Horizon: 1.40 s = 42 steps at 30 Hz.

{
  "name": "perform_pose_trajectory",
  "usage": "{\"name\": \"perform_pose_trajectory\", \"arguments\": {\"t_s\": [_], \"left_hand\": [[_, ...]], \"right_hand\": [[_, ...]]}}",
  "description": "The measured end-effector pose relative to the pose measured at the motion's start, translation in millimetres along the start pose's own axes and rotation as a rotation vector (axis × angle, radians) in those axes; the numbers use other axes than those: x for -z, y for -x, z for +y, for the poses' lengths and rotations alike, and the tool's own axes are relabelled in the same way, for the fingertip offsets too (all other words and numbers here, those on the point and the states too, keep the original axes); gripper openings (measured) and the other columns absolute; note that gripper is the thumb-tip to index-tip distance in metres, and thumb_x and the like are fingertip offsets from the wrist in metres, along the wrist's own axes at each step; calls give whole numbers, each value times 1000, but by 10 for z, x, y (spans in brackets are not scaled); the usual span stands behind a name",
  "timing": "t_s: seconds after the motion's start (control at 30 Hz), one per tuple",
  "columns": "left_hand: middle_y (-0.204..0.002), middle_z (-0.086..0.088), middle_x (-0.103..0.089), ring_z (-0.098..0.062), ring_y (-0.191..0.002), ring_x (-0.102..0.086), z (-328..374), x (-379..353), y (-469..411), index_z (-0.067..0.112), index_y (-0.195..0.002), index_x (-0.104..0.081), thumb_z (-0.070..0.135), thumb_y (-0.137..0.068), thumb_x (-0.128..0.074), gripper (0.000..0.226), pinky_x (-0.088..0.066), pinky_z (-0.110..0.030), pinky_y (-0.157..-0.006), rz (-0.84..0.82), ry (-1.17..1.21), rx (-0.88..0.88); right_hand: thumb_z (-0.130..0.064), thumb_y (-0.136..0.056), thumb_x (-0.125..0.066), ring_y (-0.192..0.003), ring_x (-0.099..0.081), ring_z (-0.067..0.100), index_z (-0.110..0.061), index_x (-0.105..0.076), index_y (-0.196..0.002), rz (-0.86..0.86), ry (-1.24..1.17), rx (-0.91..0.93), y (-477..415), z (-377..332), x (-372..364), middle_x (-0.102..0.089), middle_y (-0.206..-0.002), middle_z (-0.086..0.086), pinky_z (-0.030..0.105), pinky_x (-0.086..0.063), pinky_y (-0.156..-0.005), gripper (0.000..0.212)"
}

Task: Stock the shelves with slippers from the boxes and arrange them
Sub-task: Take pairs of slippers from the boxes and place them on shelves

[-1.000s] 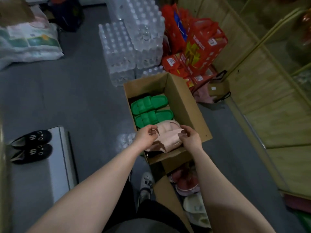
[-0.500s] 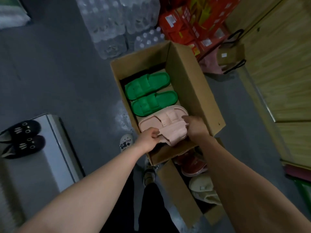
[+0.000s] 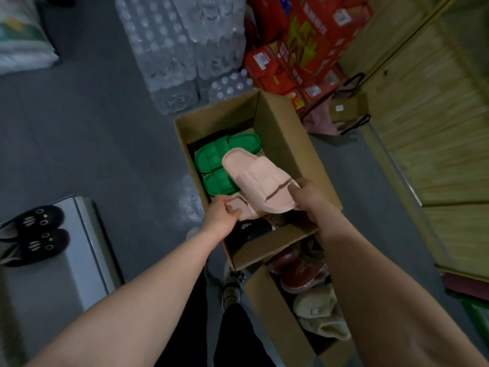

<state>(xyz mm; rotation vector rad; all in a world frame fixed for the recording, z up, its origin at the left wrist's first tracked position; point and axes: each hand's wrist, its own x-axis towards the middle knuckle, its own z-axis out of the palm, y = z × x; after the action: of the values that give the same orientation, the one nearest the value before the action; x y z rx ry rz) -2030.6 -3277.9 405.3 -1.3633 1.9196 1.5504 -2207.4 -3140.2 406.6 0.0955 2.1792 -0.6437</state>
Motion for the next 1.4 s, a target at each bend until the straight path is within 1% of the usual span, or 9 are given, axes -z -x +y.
{"name": "perform_pose_trajectory", "arguments": {"t_s": [0.13, 0.27, 0.37, 0.43, 0.5, 0.67, 0.8, 0.97, 1.4], "left_hand": [[-120, -7, -64, -17, -93, -68, 143, -13, -24, 12, -140, -36, 48, -80, -71, 78, -57, -38, -87, -51, 350, 81], [-122, -1, -61, -20, -106, -63, 238, -35, -74, 25, -130, -40, 12, -84, -72, 57, -58, -37, -84, -3, 546, 42], [-120, 3, -57, -19, -108, -58, 211, 31, -134, 26, -136, -37, -1, -85, -65, 64, -58, -31, -72, 103, 540, 28], [-126, 3, -58, -21, -112, -58, 124, 106, -201, 32, -139, -35, 3, -80, -67, 74, -58, -42, -82, 122, 513, 12], [-128, 3, -57, -24, -114, -57, 13, 177, -283, 40, -139, -32, 11, -73, -67, 81, -56, -49, -87, 145, 486, 12], [-135, 3, -51, -20, -120, -52, -74, 290, -366, 32, -146, -27, 4, -86, -61, 75, -50, -44, -97, 179, 339, -10], [-128, 12, -46, -8, -114, -43, -151, 302, -411, 30, -151, -20, 4, -88, -59, 79, -37, -26, -93, 183, 208, -75], [-145, 5, -44, -8, -122, -40, -198, 304, -379, 33, -152, -19, 6, -90, -59, 79, -34, -27, -96, 180, 195, -100], [-129, 4, -55, -19, -114, -54, -130, 272, 37, 36, -146, -27, 7, -88, -57, 71, -50, -44, -98, 230, 385, -20]], "right_hand": [[-21, -97, -57, -107, -65, 32, -18, -61, -120, -50, -319, 29, 7, -128, -205, -68, -113, 10, 53, -56, -90, 23], [-19, -88, -70, -95, -68, 27, -23, -63, -119, -118, -396, 41, 74, -156, -476, -69, -109, 8, 37, -58, -65, 32], [-29, -84, -74, -96, -70, 22, -21, -68, -116, -222, -469, 54, 15, -91, -561, -72, -111, 8, 33, -57, -73, 33], [-24, -94, -65, -92, -69, 17, -15, -67, -122, -231, -502, 55, -62, -58, -544, -72, -109, 6, 30, -55, -78, 30], [-13, -98, -54, -88, -64, 18, -16, -60, -133, -119, -308, 81, -222, -8, -502, -68, -113, 10, 30, -51, -78, 36], [5, -91, -47, -129, -50, 30, -19, -41, -149, -5, 284, 235, -507, -49, -496, -52, -143, 12, 35, -41, -108, 63], [6, -88, -49, -132, -47, 33, -25, -32, -153, -54, 495, 254, -792, -137, -663, -48, -146, 14, 44, -39, -111, 73], [1, -89, -54, -126, -50, 35, -24, -43, -146, -120, 788, 268, -937, -134, -723, -46, -142, 15, 48, -43, -107, 64], [-14, -91, -59, -118, -57, 32, -19, -53, -139, -185, 879, 263, -152, -55, -354, -60, -133, 12, 35, -47, -92, 49]]}}
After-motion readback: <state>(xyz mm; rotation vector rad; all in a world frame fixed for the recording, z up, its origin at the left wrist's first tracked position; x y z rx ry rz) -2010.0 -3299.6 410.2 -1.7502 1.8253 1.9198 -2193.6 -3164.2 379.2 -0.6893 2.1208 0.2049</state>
